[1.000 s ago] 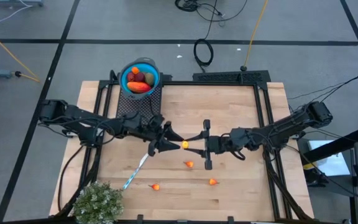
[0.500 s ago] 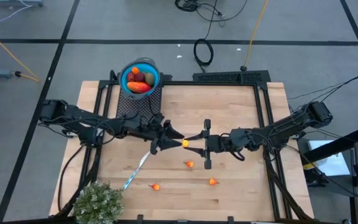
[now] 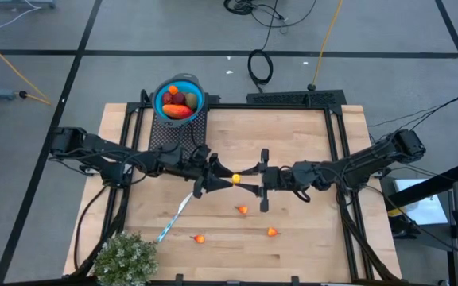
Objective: Pick & Place Fruit
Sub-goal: Put the orange pear into the blue strainer bowl on the shelf
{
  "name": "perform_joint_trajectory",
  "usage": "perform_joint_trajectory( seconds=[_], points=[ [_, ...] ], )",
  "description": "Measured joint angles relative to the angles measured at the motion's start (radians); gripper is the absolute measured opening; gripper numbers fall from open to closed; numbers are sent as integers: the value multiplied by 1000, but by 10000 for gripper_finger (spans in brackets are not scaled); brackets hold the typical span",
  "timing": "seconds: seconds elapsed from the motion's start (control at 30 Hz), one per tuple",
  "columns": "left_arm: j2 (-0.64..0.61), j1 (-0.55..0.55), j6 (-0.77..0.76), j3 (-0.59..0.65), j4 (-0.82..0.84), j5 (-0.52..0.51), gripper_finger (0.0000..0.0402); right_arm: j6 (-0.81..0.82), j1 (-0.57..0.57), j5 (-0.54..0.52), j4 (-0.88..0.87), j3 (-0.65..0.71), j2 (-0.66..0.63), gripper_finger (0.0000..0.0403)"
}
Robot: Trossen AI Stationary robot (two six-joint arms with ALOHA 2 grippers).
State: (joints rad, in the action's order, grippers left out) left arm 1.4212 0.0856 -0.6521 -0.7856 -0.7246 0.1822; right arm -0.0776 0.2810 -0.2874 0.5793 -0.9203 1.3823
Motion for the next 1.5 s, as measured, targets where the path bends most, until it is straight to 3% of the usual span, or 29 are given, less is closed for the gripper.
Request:
perform_joint_trajectory(
  seconds=[1.13, 1.5],
  points=[
    [0, -20, -12, 0, 24, -53, 236, 40, -21, -3, -16, 0, 10, 123],
    [0, -19, 0, 0, 22, -48, 139, 40, -21, -7, -24, 0, 10, 123]
  ],
)
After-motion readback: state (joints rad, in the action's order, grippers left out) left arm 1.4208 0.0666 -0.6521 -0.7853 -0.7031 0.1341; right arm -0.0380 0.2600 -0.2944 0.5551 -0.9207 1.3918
